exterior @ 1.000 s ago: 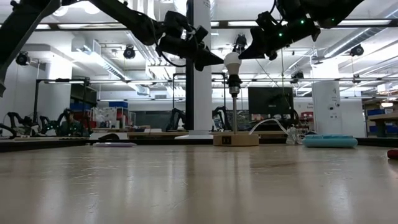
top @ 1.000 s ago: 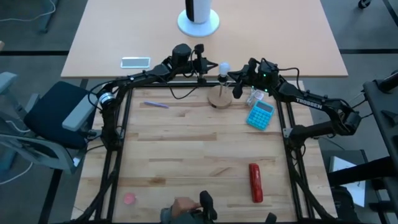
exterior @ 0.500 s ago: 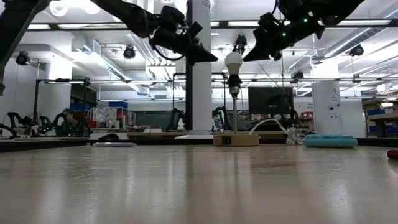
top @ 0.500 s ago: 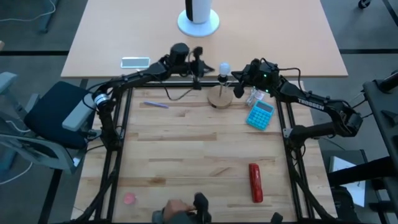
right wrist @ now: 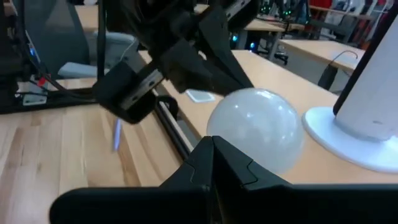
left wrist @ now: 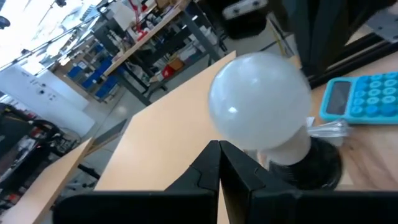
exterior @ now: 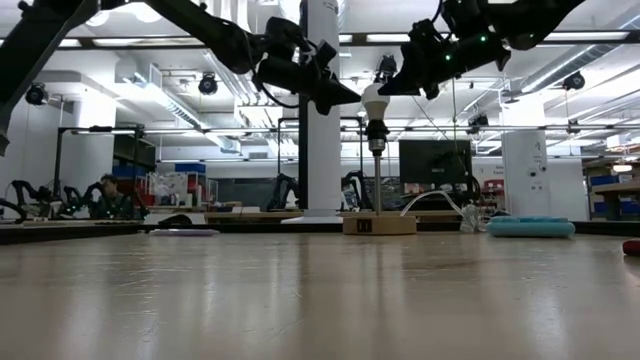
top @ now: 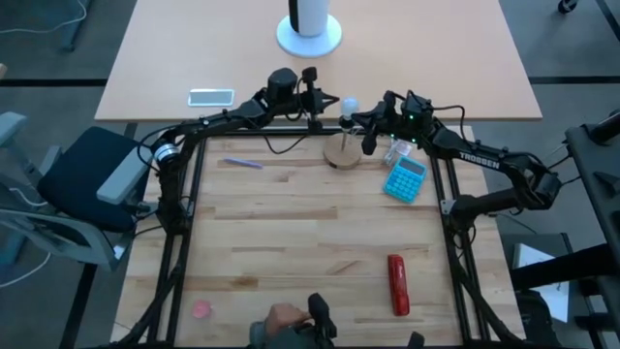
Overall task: Screw lightbulb
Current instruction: Remove the lightbulb from the lamp
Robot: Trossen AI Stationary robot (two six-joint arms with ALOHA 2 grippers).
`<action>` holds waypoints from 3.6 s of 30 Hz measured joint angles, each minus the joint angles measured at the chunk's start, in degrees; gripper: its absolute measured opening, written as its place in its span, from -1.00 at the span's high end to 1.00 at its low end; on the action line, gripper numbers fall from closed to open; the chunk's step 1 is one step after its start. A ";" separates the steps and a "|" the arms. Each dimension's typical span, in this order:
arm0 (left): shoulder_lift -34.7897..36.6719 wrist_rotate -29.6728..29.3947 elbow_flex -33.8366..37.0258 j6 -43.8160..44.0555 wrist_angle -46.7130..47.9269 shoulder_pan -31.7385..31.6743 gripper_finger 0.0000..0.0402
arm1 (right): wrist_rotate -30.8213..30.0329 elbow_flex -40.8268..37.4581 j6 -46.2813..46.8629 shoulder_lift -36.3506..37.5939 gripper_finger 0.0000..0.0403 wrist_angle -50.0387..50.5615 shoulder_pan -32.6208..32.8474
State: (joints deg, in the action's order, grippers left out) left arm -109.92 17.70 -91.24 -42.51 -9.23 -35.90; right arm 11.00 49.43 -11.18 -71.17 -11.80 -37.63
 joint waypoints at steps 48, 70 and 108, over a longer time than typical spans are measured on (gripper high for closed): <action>-0.90 9.36 0.00 3.12 -2.86 -0.91 1.00 | -2.92 -0.02 -1.12 0.50 1.00 2.03 -0.76; 1.55 9.23 0.00 3.62 0.30 -0.76 1.00 | -3.12 -0.07 -2.38 1.80 1.00 7.24 -1.70; 2.28 7.53 -0.01 3.93 1.64 -1.26 1.00 | -14.49 0.02 -3.02 2.25 1.00 7.34 -2.91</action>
State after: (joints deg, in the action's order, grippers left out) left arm -107.65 25.23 -91.25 -38.58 -7.60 -37.16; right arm -3.48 49.45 -14.20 -68.93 -4.46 -40.53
